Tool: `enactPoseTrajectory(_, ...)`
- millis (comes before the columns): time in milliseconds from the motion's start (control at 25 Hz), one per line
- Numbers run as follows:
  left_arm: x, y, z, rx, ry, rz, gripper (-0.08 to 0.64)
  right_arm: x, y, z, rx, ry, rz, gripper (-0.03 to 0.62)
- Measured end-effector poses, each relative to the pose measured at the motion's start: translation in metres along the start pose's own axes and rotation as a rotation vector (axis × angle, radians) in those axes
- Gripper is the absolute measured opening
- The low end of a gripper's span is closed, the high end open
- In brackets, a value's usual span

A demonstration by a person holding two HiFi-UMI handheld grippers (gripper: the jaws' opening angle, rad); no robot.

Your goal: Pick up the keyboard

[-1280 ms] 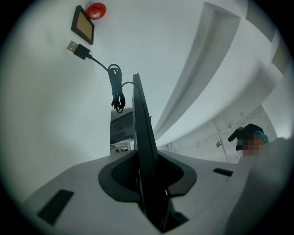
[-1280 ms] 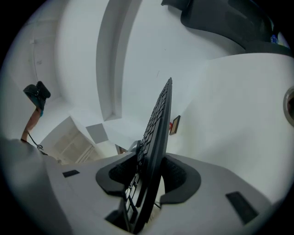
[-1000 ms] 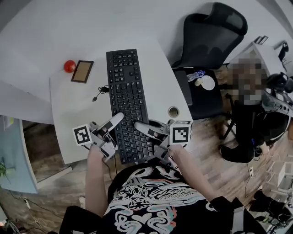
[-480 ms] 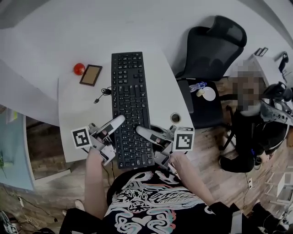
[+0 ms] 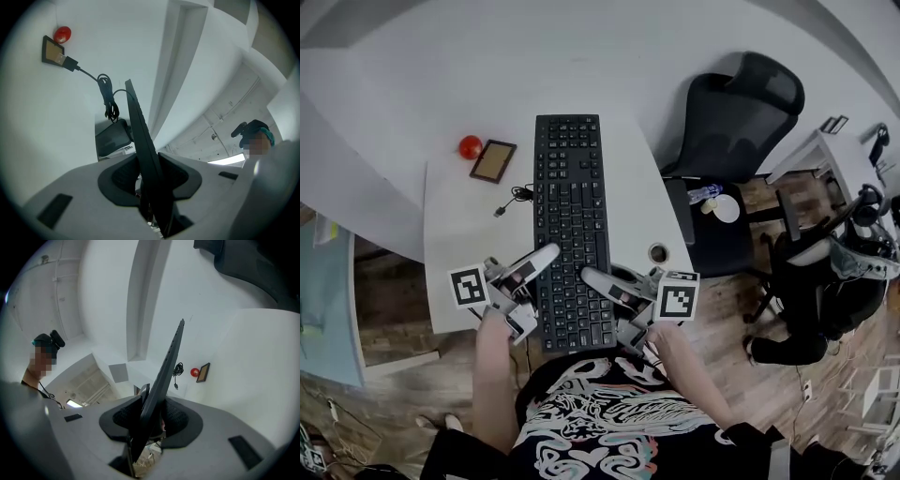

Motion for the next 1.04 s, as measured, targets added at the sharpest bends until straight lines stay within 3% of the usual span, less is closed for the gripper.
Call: enactPoseTrajectory(1040,-0.0023,-0.0065,-0.0009,0.018,-0.005,-0.023,0.115,-0.0019,0.0072,-0.0046,-0.014,0.009,0.015,0.149)
Point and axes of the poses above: the fingertips, and each gripper's own axes: x backward along the fingers, y to its left, z out of its underside, the point moved 10 cm from there along x, backward along the fingers, and after that the axes turned 13 degrees about -y, right-handed, at the moved point
